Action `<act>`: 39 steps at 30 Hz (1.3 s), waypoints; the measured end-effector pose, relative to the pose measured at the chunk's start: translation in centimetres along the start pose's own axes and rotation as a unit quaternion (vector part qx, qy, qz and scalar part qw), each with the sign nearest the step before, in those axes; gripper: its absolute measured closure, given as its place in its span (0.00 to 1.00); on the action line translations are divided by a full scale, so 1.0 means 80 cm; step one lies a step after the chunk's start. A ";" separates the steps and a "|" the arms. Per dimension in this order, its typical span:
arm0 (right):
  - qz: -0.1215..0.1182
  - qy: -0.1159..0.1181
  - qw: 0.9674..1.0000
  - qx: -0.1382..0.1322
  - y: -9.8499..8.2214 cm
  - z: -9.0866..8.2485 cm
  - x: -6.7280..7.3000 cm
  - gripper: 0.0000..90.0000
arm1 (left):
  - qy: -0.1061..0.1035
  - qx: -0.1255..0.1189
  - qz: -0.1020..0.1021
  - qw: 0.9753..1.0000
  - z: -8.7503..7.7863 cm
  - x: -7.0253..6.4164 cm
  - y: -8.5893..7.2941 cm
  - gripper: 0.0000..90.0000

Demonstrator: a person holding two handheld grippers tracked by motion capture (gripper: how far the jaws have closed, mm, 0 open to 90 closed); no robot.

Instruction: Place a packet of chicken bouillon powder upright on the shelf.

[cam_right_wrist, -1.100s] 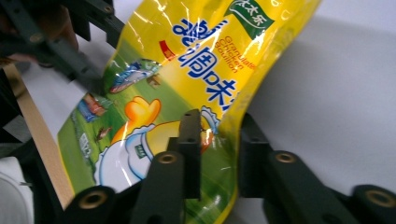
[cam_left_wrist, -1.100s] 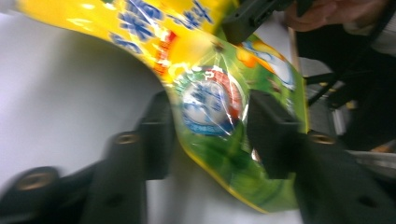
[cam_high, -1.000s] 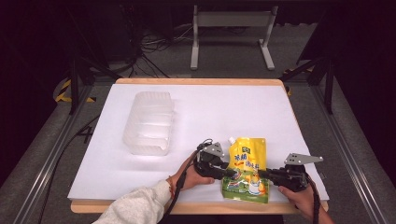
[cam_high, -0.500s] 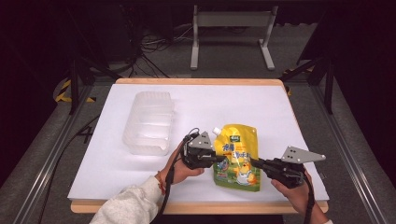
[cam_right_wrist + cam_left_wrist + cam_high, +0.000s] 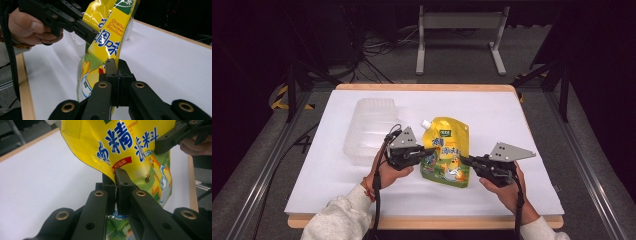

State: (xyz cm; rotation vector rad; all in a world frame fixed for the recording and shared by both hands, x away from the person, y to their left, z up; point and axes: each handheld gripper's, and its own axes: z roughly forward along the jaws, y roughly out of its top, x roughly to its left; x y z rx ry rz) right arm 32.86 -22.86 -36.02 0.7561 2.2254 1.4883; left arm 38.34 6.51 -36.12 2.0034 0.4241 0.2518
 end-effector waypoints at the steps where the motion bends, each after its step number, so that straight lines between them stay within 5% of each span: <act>1: -0.003 0.002 1.000 -0.001 0.004 0.004 0.001 1.00 | 0.004 -0.001 -0.001 1.000 -0.004 0.003 0.000 0.97; 22: -0.038 0.027 0.999 -0.026 0.072 0.084 0.005 1.00 | 0.083 -0.045 -0.008 0.995 -0.075 0.056 -0.003 0.98; 30: -0.075 0.024 0.996 -0.043 0.112 0.130 0.006 1.00 | 0.125 -0.049 -0.012 0.991 -0.107 0.087 0.002 0.98; 39: -0.066 0.028 0.996 -0.059 0.135 0.176 0.002 1.00 | 0.154 -0.062 -0.040 0.985 -0.132 0.126 -0.005 0.98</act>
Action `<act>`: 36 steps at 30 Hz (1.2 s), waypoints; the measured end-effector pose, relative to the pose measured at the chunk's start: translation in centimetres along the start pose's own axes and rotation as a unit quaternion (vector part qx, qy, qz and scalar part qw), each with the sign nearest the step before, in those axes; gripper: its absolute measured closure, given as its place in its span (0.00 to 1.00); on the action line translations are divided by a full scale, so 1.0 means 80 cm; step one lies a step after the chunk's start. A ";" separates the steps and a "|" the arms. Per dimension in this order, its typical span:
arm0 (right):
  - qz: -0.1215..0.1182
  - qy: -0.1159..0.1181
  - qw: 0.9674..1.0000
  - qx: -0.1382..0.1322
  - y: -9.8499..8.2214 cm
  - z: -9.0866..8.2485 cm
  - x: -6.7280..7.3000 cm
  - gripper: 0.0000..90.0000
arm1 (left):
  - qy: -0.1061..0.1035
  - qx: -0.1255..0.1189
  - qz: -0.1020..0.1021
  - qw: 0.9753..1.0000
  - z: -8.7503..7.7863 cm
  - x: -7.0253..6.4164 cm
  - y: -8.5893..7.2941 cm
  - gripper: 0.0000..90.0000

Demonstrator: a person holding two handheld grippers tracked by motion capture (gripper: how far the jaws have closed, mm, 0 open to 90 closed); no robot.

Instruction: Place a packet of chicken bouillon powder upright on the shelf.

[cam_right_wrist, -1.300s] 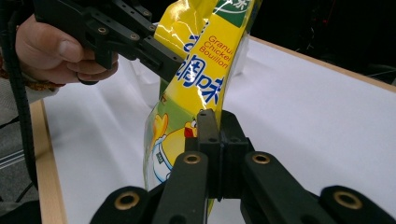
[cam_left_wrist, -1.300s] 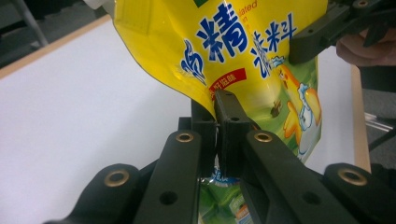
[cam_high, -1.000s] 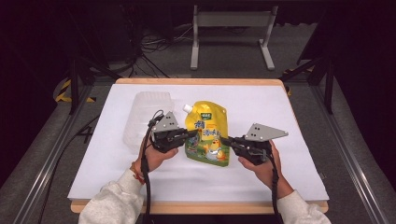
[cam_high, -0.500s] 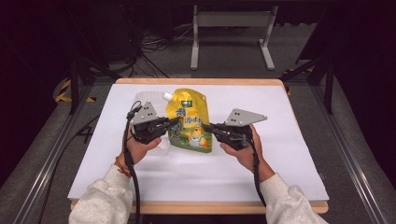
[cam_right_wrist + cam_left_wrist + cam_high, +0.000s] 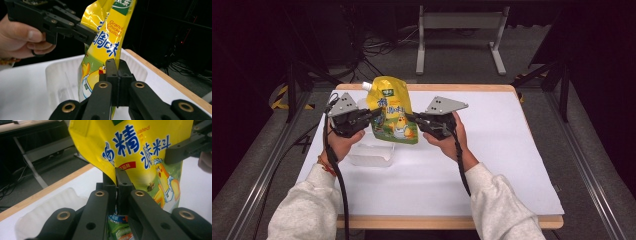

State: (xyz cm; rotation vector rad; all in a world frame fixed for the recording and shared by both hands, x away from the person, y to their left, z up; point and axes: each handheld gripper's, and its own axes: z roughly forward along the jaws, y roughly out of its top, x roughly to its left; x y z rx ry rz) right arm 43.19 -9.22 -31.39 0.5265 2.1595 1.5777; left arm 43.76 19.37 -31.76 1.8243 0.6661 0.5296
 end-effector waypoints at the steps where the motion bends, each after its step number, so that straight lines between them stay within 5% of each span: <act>1: 0.003 0.000 1.000 -0.001 0.001 0.006 0.000 1.00 | 0.004 -0.001 -0.004 1.000 -0.001 0.006 -0.001 0.98; 15: 0.022 -0.019 1.000 0.005 -0.009 0.079 -0.005 1.00 | 0.048 0.030 -0.004 0.998 0.014 0.055 -0.018 0.95; 36: 0.012 -0.046 0.999 0.021 -0.019 0.118 -0.005 1.00 | 0.068 0.038 -0.013 0.997 0.025 0.079 -0.040 0.92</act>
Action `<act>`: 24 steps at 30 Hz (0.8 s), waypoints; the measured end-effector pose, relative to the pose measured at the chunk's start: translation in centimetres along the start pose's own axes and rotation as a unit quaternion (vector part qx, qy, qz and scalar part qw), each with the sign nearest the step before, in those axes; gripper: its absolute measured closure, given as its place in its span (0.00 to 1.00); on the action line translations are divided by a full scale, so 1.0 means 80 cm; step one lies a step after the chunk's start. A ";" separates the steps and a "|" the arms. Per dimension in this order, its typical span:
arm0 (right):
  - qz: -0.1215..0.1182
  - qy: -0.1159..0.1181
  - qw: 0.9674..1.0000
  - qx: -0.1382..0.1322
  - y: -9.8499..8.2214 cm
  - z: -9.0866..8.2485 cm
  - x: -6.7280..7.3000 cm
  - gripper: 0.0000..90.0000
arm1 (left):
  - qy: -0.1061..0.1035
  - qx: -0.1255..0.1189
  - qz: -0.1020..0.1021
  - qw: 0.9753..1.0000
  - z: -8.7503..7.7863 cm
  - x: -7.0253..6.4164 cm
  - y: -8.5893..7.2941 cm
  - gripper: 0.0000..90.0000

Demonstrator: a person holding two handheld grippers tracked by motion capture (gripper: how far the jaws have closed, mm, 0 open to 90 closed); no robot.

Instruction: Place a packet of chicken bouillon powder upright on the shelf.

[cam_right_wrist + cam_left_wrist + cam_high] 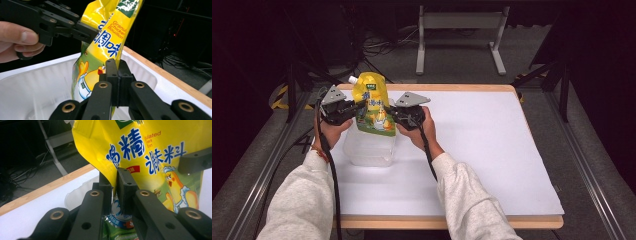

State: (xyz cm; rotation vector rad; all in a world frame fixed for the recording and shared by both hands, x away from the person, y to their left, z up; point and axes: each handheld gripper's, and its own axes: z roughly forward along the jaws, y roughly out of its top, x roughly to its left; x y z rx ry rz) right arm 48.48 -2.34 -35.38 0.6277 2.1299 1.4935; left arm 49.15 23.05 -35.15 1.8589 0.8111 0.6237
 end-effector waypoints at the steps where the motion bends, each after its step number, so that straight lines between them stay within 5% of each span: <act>1: 0.000 0.000 1.000 0.000 0.000 0.000 0.000 1.00 | 0.001 -0.001 0.000 1.000 0.000 0.001 -0.001 0.92; 8: -0.003 -0.011 1.000 -0.008 0.001 0.011 0.001 1.00 | 0.020 -0.001 0.002 1.000 0.000 0.005 -0.004 0.91; 16: 0.013 0.000 1.000 -0.020 -0.008 0.011 0.003 1.00 | 0.004 -0.006 -0.009 1.000 -0.002 0.010 -0.011 0.89; 24: -0.006 -0.021 1.000 -0.019 -0.003 0.011 0.001 1.00 | 0.021 -0.010 -0.001 1.000 0.002 0.005 -0.005 0.89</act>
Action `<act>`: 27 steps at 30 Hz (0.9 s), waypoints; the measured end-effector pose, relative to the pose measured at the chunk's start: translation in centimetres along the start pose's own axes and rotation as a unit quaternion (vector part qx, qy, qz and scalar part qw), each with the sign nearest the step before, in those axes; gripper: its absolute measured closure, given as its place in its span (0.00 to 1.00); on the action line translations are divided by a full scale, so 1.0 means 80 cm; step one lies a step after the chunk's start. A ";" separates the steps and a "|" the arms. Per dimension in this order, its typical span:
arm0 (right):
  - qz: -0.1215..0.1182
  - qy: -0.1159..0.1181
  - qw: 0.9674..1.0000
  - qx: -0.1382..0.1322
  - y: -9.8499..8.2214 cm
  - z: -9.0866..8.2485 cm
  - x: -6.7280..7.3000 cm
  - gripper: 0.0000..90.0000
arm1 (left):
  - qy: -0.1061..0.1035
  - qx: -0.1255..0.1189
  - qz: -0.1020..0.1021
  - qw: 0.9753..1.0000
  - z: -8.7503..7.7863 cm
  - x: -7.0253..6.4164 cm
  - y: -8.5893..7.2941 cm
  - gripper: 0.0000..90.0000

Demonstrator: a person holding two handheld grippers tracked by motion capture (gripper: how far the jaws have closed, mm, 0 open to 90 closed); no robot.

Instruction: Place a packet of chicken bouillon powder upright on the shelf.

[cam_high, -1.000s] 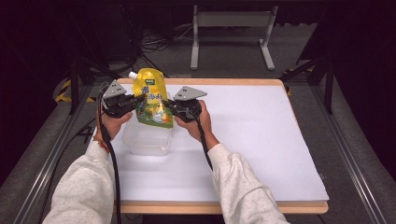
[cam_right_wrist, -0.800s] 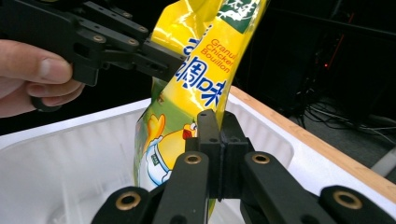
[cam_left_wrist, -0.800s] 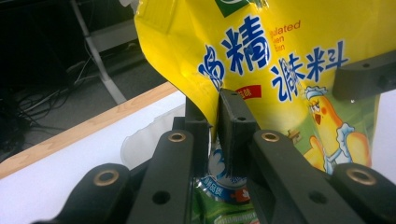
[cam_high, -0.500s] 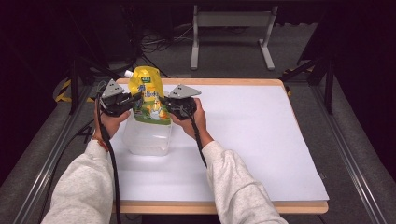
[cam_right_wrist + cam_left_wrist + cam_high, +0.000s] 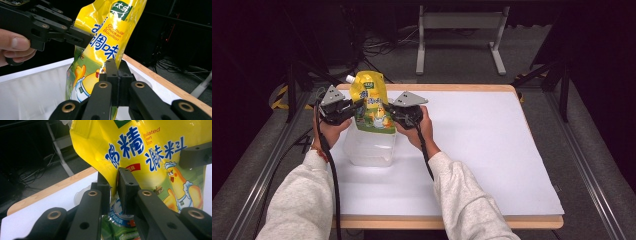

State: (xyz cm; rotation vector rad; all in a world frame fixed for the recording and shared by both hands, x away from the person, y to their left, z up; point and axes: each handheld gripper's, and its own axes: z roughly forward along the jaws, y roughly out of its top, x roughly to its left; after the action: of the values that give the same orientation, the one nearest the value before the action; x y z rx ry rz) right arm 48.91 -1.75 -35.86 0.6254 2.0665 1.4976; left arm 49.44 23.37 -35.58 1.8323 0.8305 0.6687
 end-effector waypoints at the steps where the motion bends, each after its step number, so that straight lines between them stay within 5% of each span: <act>1: 0.002 -0.002 1.000 0.000 -0.001 0.001 -0.001 1.00 | 0.000 -0.002 -0.002 1.000 0.001 0.001 0.000 0.89; 7: 0.010 -0.010 1.000 -0.004 -0.004 0.003 -0.006 1.00 | 0.010 -0.001 0.005 1.000 0.006 -0.001 0.001 0.88; 12: 0.014 0.014 1.000 -0.006 -0.012 0.000 0.000 1.00 | -0.004 0.006 0.004 1.000 0.000 0.003 -0.005 0.86; 15: 0.015 0.018 1.000 -0.002 -0.022 -0.001 0.002 1.00 | 0.004 0.018 0.030 0.999 0.003 -0.004 -0.011 0.86; 20: 0.014 0.026 1.000 0.006 -0.030 -0.001 0.006 1.00 | -0.008 0.018 0.019 1.000 0.002 -0.004 -0.018 0.87; 27: 0.008 0.050 0.998 0.027 -0.046 0.000 0.011 0.98 | -0.022 0.030 0.034 0.999 -0.005 -0.008 -0.034 0.87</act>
State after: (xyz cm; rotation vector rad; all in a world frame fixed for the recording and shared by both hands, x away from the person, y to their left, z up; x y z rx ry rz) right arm 47.97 -2.24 -39.45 0.6000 2.1899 1.5146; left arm 48.11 23.86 -37.97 1.9293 0.7692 0.6502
